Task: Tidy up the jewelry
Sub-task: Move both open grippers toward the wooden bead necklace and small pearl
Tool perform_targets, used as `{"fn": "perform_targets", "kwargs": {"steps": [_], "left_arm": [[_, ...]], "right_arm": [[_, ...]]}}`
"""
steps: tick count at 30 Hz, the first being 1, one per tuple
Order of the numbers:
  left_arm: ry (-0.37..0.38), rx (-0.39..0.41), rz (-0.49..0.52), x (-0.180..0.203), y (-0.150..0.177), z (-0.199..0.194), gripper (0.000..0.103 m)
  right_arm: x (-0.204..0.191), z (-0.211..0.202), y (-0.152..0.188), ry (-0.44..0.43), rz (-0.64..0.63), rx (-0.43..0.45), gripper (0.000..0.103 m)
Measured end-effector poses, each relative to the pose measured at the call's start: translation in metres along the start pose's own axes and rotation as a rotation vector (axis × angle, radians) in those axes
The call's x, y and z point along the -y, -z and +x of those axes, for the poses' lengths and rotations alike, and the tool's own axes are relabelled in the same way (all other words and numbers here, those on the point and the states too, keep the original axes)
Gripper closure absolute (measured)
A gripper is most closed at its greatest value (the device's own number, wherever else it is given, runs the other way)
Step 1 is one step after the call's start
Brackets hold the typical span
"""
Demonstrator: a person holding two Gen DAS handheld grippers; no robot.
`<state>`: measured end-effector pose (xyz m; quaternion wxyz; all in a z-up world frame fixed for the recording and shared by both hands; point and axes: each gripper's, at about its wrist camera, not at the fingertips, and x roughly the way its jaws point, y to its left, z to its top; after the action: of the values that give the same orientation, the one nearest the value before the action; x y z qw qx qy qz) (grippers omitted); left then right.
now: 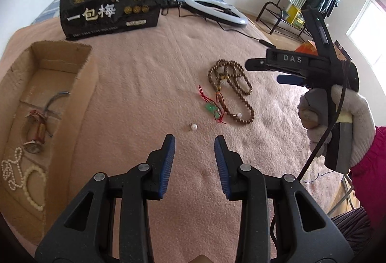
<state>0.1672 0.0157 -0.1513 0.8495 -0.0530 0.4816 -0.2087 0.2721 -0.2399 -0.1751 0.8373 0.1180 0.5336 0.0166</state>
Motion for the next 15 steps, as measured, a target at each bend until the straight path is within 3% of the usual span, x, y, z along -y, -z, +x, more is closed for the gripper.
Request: {"fn": "perform_targets", "kwargs": {"steps": [9, 15], "left_arm": [[0.010, -0.048, 0.054, 0.006, 0.010, 0.035, 0.069], [-0.008, -0.054, 0.074, 0.007, -0.001, 0.051, 0.069]], "right_arm": [[0.004, 0.033, -0.010, -0.031, 0.084, -0.056, 0.000], [-0.002, 0.049, -0.019, -0.018, 0.098, -0.061, 0.001]]}}
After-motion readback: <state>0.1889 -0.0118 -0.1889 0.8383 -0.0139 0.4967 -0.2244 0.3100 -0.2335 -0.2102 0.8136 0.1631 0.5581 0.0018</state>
